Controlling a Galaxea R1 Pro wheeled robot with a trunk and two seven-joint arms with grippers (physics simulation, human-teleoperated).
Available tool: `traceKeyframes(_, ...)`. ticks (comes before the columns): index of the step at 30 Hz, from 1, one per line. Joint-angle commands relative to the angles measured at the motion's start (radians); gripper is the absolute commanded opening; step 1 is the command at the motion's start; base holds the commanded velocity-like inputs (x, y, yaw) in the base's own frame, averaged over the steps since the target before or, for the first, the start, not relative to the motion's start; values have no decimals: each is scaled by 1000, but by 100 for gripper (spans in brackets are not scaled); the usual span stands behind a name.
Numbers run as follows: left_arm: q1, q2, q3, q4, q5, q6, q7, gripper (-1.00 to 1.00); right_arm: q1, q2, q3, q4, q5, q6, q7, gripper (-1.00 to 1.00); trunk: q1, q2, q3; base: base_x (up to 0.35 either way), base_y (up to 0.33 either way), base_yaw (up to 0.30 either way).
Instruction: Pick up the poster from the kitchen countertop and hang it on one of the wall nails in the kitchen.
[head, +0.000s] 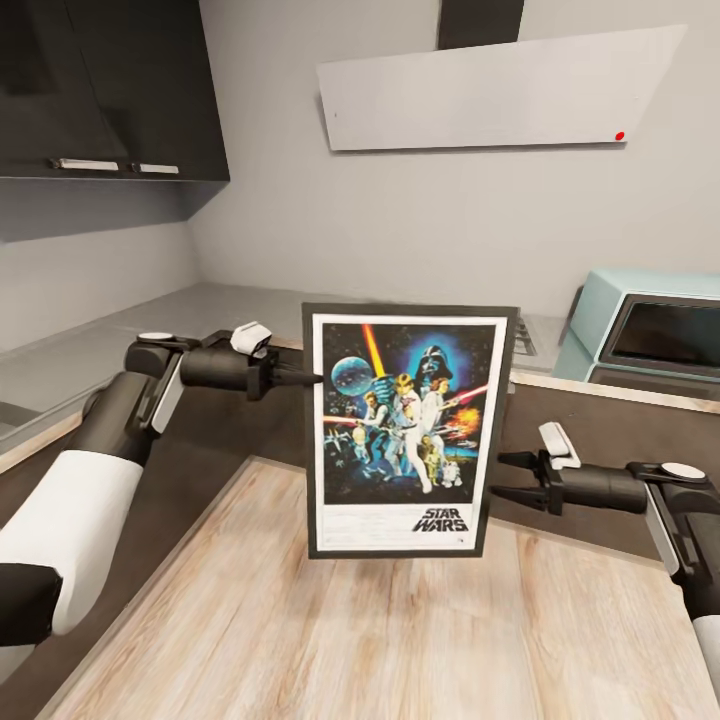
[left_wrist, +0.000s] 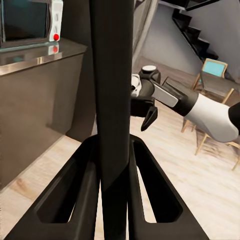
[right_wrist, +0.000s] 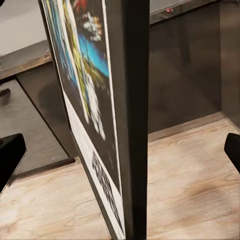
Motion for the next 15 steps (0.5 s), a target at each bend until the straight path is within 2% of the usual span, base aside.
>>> traceKeyframes(1,-1,5,-3,0,5,7,-1,-100,-1,0,0,0,-5,11,3,100,0,-1,-1,0,0,0)
traceKeyframes(15,-1,29,-3,-1,6,7,-1,-100,-1,0,0,0,-10,11,4,100,0,-1,-1,0,0,0)
